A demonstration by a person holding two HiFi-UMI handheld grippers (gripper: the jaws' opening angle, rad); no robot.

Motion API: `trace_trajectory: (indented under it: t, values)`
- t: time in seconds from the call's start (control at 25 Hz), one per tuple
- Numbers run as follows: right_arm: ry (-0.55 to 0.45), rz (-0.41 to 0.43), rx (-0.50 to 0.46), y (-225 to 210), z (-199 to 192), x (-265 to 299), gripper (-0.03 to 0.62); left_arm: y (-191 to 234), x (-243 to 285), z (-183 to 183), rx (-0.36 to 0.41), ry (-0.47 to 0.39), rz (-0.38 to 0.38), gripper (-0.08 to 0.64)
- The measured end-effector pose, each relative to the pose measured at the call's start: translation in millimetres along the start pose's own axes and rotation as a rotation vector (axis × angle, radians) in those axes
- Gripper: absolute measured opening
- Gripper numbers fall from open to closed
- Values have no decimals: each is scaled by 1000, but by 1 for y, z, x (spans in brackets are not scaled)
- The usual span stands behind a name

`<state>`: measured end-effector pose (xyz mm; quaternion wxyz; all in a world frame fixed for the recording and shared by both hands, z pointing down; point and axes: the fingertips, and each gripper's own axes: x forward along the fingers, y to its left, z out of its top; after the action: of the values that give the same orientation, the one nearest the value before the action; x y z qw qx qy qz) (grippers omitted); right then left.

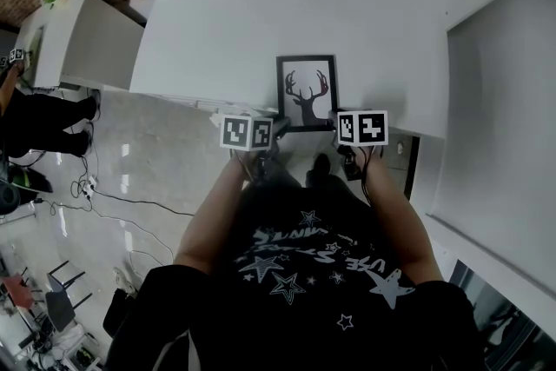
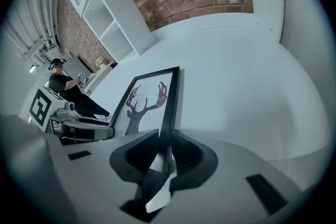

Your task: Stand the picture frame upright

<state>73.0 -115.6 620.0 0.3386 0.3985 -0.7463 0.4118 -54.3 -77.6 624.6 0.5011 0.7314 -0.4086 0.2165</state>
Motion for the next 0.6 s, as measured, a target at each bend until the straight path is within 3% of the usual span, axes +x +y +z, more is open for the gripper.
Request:
trace_trajectory:
  t: [0.32, 0.6]
  values:
    - [7, 18, 3, -3, 2, 1, 81, -3, -1, 0, -1, -15, 14, 123]
    - [-73, 37, -53, -3, 23, -10, 78, -14, -8, 14, 19, -93, 48, 121]
